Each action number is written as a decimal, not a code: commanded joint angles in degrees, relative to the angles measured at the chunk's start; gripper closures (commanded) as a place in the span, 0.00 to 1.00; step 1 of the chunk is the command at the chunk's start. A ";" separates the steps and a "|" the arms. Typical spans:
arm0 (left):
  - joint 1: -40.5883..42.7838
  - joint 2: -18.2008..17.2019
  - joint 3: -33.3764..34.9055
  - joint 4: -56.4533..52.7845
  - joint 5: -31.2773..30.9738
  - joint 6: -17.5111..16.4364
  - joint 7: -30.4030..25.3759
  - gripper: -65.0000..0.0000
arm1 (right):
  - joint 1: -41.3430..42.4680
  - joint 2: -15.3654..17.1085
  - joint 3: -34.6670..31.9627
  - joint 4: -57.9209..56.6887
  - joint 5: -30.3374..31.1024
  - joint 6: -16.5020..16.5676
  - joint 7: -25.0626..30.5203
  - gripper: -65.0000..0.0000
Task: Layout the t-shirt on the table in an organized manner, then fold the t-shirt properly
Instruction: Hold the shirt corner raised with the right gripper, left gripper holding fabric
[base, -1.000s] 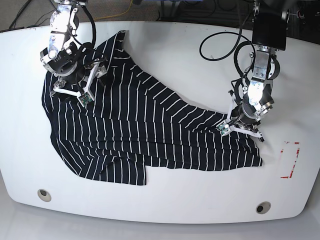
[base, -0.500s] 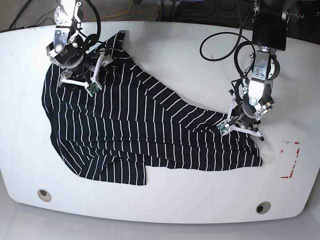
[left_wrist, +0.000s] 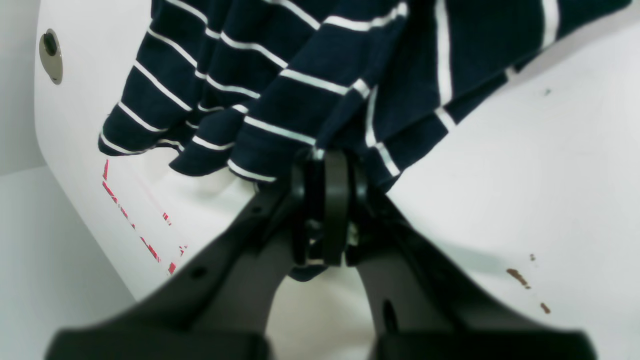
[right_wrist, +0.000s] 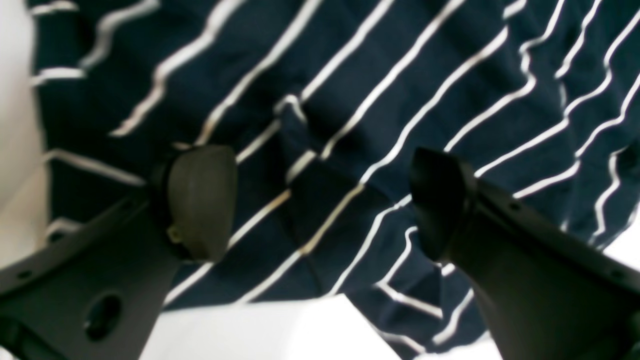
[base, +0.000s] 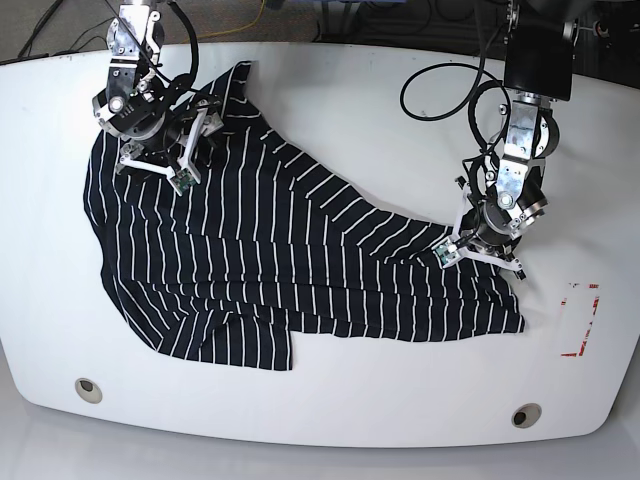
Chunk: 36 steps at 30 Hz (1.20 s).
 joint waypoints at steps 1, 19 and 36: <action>-1.33 -0.42 -0.23 0.84 0.27 0.46 -0.74 0.96 | 0.65 1.28 0.20 -1.10 0.38 -0.03 1.57 0.22; -1.42 -0.42 -0.31 0.84 0.27 0.46 -0.74 0.96 | 1.36 1.72 0.20 -1.19 0.29 -0.03 1.84 0.99; -1.42 -0.51 -0.23 0.84 0.27 0.46 -0.74 0.96 | 1.18 1.19 4.33 5.93 0.64 -0.03 -2.82 0.99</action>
